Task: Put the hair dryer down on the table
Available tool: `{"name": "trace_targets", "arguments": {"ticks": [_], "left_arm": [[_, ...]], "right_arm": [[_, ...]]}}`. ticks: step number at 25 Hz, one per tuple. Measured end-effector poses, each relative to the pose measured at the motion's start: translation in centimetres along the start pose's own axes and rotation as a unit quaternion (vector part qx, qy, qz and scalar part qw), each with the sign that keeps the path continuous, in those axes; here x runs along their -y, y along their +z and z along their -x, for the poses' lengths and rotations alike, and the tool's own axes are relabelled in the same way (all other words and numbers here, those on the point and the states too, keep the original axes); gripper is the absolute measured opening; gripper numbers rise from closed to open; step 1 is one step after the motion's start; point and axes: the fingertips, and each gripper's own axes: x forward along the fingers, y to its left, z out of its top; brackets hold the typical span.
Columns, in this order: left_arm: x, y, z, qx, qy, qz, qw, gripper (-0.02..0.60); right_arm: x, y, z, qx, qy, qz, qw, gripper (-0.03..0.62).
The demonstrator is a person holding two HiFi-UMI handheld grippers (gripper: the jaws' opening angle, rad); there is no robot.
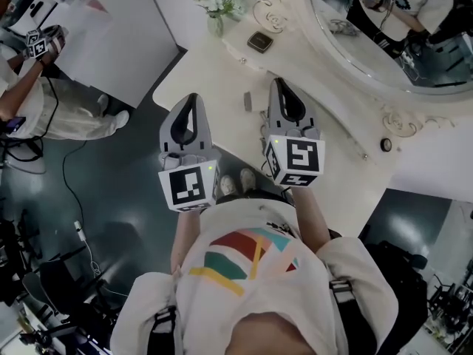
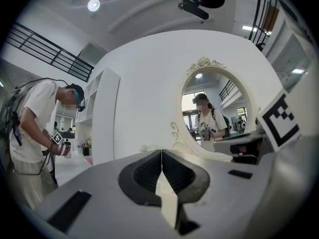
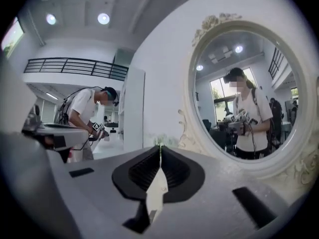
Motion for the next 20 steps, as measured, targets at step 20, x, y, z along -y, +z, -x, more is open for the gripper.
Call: {"name": "trace_targets", "arguments": {"ticks": [20], "left_arm": [[0.7,2.2,1.3,0.021,-0.015,-0.01,0.9996,0.005]], "right_arm": [[-2.4,3.4,4.8,0.108,0.004,0.033,0.994,0.0]]}}
